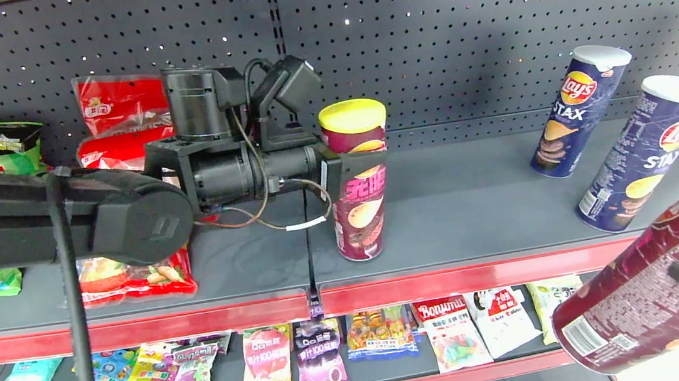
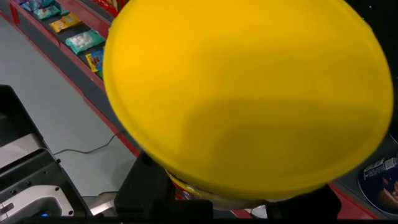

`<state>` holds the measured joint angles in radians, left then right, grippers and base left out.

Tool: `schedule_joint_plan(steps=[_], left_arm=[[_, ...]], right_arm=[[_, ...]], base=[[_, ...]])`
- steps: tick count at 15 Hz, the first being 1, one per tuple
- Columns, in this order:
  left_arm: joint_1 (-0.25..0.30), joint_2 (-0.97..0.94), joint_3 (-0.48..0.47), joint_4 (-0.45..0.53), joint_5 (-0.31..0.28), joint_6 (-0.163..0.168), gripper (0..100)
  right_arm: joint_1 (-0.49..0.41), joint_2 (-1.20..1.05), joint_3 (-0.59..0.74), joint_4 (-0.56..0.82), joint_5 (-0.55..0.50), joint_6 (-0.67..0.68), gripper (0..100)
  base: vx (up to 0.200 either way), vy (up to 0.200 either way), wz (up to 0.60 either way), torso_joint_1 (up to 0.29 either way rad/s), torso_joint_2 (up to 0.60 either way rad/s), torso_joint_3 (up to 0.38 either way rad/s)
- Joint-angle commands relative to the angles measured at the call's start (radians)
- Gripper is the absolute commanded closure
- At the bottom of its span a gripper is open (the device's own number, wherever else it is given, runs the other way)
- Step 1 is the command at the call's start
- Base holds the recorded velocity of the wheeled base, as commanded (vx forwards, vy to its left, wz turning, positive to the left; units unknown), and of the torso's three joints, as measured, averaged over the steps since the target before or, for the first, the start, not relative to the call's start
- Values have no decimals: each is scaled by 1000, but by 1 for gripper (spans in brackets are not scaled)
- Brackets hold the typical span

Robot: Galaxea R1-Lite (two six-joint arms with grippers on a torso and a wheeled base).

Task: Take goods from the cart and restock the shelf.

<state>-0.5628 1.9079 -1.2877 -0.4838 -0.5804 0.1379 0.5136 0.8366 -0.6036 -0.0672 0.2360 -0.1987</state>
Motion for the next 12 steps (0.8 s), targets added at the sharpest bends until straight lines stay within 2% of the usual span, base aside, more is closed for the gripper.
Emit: schedule_joint_plan(steps=[1, 3, 4, 9, 12], left_arm=[[0, -32, 37, -4, -55, 48, 100], [0, -32, 56, -4, -90, 86, 100], [0, -32, 76, -4, -111, 91, 100], [9, -27, 99, -12, -116, 92, 100], [14, -27, 133, -56, -130, 85, 100]], right_arm=[[0, 2, 1, 0, 0, -1, 100], [0, 2, 1, 0, 0, -1, 100], [0, 2, 1, 0, 0, -1, 100], [0, 7, 1, 0, 0, -1, 100], [0, 7, 1, 0, -1, -1, 100]], base=[[0, 0, 0, 0, 0, 0], [0, 0, 0, 0, 0, 0], [0, 0, 0, 0, 0, 0], [0, 0, 0, 0, 0, 0], [0, 0, 0, 0, 0, 0]])
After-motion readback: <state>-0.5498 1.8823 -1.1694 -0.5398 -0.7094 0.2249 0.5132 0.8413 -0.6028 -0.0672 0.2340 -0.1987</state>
